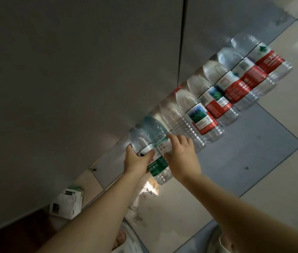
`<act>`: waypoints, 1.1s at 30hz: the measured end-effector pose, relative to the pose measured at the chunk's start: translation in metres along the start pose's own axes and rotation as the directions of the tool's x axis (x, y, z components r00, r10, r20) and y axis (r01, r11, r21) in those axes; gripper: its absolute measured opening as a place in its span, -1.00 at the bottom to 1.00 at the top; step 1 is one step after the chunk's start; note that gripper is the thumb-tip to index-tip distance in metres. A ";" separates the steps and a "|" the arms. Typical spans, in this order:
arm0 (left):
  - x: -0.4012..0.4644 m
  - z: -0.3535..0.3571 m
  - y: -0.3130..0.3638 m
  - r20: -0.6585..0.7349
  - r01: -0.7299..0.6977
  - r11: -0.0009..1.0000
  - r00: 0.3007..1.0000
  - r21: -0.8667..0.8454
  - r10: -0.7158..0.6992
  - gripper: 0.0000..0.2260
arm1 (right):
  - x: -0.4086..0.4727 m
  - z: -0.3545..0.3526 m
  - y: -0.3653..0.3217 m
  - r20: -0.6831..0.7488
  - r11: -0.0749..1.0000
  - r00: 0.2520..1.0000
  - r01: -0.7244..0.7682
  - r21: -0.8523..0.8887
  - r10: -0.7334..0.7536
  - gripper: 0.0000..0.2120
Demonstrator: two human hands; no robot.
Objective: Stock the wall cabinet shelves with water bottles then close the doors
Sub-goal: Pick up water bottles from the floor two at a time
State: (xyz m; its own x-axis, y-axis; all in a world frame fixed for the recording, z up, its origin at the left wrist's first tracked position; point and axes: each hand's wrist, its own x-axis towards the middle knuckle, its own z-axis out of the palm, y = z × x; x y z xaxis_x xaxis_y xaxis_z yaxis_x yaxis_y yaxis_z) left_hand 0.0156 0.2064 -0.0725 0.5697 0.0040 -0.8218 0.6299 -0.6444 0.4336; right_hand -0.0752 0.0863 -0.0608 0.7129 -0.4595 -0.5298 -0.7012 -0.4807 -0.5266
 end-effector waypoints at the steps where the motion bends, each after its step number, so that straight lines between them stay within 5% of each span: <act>1: -0.001 -0.001 -0.002 0.016 0.014 1.000 1.000 -0.003 -0.014 -0.19 | -0.003 0.000 0.000 0.014 1.000 1.000 -0.012 -0.009 0.012 -0.27; 13: -0.023 -0.006 -0.022 0.131 -0.147 0.978 0.983 0.147 0.128 -0.52 | -0.021 -0.008 0.011 0.250 0.953 0.939 -0.273 0.131 0.235 -0.12; 25: -0.007 -0.013 -0.020 0.177 -0.223 0.968 0.963 0.112 0.201 -0.65 | 0.002 0.016 -0.005 0.136 0.916 0.954 -0.294 0.273 0.266 -0.09; 33: -0.033 -0.014 -0.010 0.113 -0.325 0.929 0.944 0.174 0.309 -0.58 | -0.010 -0.006 -0.005 0.092 0.944 0.957 -0.286 0.166 0.274 -0.15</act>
State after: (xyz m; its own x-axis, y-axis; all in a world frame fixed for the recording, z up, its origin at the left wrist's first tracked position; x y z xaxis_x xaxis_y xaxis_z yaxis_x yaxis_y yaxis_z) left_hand -0.0027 0.2233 -0.0445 0.6730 -0.2822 -0.6836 0.3082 -0.7332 0.6062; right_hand -0.0785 0.0891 -0.0486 0.4894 -0.5028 -0.7125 -0.8676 -0.1983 -0.4560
